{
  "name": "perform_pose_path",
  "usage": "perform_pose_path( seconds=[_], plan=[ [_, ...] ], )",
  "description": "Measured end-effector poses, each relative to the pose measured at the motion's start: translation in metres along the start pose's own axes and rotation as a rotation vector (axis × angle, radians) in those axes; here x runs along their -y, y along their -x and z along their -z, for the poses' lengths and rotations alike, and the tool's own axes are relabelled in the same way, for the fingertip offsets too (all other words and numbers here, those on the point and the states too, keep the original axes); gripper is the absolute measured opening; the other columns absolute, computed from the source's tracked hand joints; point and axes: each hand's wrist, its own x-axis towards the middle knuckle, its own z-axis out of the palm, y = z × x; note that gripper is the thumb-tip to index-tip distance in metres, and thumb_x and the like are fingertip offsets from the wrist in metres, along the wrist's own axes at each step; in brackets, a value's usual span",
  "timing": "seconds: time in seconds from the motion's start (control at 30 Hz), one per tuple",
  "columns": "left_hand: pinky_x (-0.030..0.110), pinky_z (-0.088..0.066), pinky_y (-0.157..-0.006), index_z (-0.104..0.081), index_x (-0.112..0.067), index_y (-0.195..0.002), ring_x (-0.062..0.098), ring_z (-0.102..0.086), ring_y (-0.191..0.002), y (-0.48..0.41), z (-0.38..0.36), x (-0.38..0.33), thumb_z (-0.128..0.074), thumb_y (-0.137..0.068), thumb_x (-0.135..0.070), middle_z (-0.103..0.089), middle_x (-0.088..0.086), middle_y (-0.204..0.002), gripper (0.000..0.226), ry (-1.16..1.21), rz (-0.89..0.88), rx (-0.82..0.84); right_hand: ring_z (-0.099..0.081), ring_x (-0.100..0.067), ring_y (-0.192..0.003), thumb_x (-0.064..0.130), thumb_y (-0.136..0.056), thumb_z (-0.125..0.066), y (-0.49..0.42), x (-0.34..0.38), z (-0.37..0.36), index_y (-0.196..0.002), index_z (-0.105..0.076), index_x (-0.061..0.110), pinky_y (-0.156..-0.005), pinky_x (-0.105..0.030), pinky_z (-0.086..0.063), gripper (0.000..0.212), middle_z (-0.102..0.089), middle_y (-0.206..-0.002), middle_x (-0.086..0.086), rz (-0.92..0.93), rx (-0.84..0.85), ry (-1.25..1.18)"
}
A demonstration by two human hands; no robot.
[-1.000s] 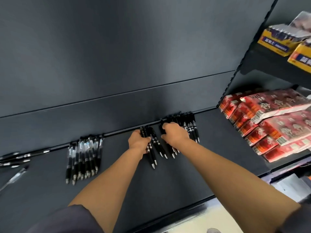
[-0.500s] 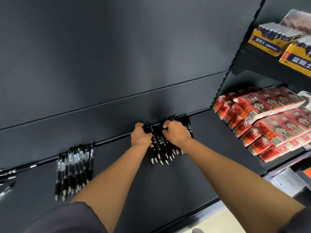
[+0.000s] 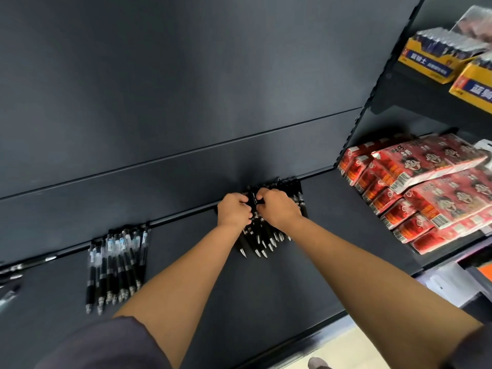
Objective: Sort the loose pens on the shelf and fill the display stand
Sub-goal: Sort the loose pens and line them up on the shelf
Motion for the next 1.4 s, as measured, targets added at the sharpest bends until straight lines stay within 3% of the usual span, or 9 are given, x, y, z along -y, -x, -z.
perform_pose_path(
  seconds=[0.07,0.13,0.37,0.5,0.63,0.8,1.0,1.13,1.4],
  plan=[
    [0.032,-0.052,-0.081,-0.061,-0.010,-0.111,0.022,-0.061,-0.089,-0.001,0.010,0.008,-0.043,-0.090,0.001,-0.060,0.011,-0.108,0.030,-0.182,-0.092,-0.093,-0.057,-0.035,-0.106,0.024,-0.094,-0.049,0.000,0.007,-0.002,-0.128,-0.050,0.024,-0.077,-0.039,-0.046,0.034,-0.049,-0.125,-0.011,0.013,0.021,0.057],
    [0.031,-0.049,-0.088,-0.057,-0.013,-0.117,0.026,-0.057,-0.102,-0.002,0.019,0.018,-0.051,-0.089,-0.003,-0.049,0.012,-0.122,0.030,-0.276,-0.113,-0.136,-0.057,-0.035,-0.106,0.023,-0.093,-0.052,0.000,0.013,-0.003,-0.128,-0.048,0.022,-0.071,-0.037,-0.043,0.036,-0.047,-0.126,-0.011,0.016,0.036,0.148],
    [0.026,-0.044,-0.077,-0.038,-0.014,-0.134,0.021,-0.051,-0.094,0.011,0.016,0.029,-0.066,-0.083,-0.014,-0.036,0.014,-0.132,0.058,-0.269,-0.005,-0.020,-0.061,-0.037,-0.098,0.004,-0.087,-0.056,0.003,0.014,0.000,-0.116,-0.046,0.006,-0.064,-0.036,-0.044,0.030,-0.062,-0.107,-0.015,-0.046,-0.004,0.196],
    [0.030,-0.046,-0.073,-0.041,-0.015,-0.125,0.027,-0.056,-0.088,0.017,0.007,0.026,-0.055,-0.086,-0.010,-0.042,0.014,-0.124,0.042,-0.384,-0.041,0.006,-0.061,-0.036,-0.092,0.002,-0.088,-0.053,0.004,0.006,-0.002,-0.128,-0.039,0.013,-0.062,-0.037,-0.044,0.044,-0.059,-0.105,-0.014,0.024,-0.016,0.179],
    [0.039,-0.055,-0.073,-0.039,-0.016,-0.124,0.029,-0.061,-0.090,0.018,0.007,0.023,-0.053,-0.083,-0.008,-0.054,0.015,-0.115,0.044,-0.435,-0.001,0.015,-0.060,-0.035,-0.096,0.006,-0.090,-0.049,0.007,0.002,-0.006,-0.132,-0.043,0.023,-0.073,-0.039,-0.050,0.045,-0.051,-0.120,-0.011,0.127,0.023,0.169],
    [0.031,-0.048,-0.065,-0.028,-0.022,-0.136,0.029,-0.059,-0.085,0.021,-0.002,0.018,-0.058,-0.082,-0.013,-0.035,0.015,-0.125,0.062,-0.503,0.016,0.037,-0.058,-0.032,-0.098,0.016,-0.095,-0.043,0.008,0.008,-0.006,-0.120,-0.058,0.028,-0.069,-0.032,-0.041,0.032,-0.044,-0.123,-0.008,0.155,0.106,0.234],
    [0.043,-0.052,-0.085,-0.023,-0.024,-0.141,0.034,-0.053,-0.106,0.020,0.000,0.023,-0.056,-0.085,-0.023,-0.035,0.014,-0.125,0.065,-0.489,0.032,0.029,-0.059,-0.032,-0.093,0.004,-0.089,-0.047,0.011,0.007,-0.005,-0.117,-0.058,0.021,-0.065,-0.033,-0.041,0.034,-0.045,-0.120,-0.009,0.152,0.092,0.275],
    [0.033,-0.046,-0.073,-0.009,-0.025,-0.147,0.032,-0.047,-0.113,0.023,-0.006,0.024,-0.062,-0.081,-0.019,-0.029,0.013,-0.131,0.084,-0.652,0.014,0.030,-0.059,-0.033,-0.099,0.002,-0.089,-0.048,0.010,0.003,-0.005,-0.129,-0.049,0.023,-0.068,-0.035,-0.045,0.046,-0.045,-0.123,-0.009,0.174,0.103,0.236],
    [0.033,-0.045,-0.061,-0.003,-0.015,-0.148,0.033,-0.058,-0.100,0.025,-0.006,0.025,-0.055,-0.085,-0.011,-0.037,0.019,-0.132,0.081,-0.851,-0.058,-0.006,-0.058,-0.032,-0.100,0.012,-0.092,-0.049,0.010,-0.009,-0.006,-0.127,-0.053,0.021,-0.069,-0.034,-0.045,0.036,-0.048,-0.124,-0.008,0.167,0.061,0.178]
  ],
)
